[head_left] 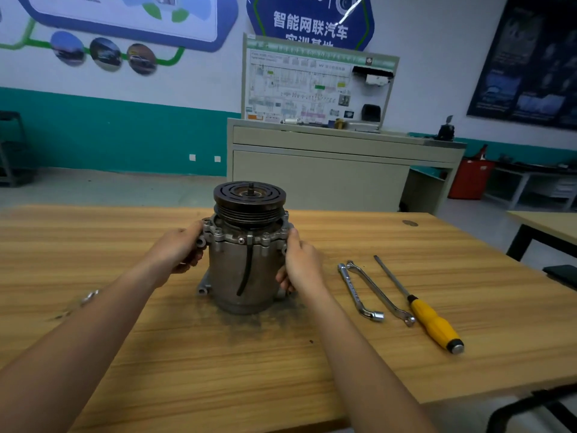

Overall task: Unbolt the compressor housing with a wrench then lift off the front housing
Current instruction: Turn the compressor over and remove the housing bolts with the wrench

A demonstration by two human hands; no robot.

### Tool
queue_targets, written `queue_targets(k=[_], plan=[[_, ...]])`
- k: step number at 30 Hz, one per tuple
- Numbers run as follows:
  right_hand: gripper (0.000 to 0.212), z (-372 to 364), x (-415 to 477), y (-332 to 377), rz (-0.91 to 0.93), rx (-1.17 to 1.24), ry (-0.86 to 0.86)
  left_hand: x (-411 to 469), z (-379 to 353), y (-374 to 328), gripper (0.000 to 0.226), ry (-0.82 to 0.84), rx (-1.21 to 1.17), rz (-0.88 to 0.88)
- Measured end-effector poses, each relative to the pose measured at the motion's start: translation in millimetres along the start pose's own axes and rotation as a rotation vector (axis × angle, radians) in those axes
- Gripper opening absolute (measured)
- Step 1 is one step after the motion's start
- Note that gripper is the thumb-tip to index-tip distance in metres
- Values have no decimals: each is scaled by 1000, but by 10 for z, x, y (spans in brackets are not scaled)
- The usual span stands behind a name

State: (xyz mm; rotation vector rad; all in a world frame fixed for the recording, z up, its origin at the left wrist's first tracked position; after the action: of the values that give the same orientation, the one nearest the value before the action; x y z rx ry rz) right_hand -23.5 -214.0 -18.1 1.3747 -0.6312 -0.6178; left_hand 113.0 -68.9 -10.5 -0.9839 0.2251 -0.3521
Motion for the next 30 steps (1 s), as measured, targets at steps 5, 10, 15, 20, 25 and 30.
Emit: queue_targets(k=[5,10,15,20,25,30], plan=[[53,-7,14,-43,38,19,4,91,-60,89,28,-102,-148,-136],[36,189,18,-59,42,23,100,118,-296,195,40,32,-505,-148],[25,912,177,-218,124,-268,-149,188,-321,114,42,-20,-722,-192],[31,1522,427,-476,-32,-924,-279,201,-388,60,27,75,-998,-133],[27,1500,567,-560,-60,-1195,-150,162,-429,-18,32,54,-1063,-144],[22,1440,593,-550,46,-1086,-194,123,-457,-56,39,2,-1045,-125]])
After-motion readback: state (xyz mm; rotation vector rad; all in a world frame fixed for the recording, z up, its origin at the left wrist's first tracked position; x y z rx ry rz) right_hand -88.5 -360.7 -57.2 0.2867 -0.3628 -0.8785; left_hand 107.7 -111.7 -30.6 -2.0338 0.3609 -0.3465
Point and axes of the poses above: each hand's wrist, its own x-axis towards the middle knuckle, its own z-axis out of the back of the hand, y = z × x, the point moved 2 cm from there along x, towards the middle knuckle, and after that the axes turned 13 degrees about x, right-handed, at the moved point
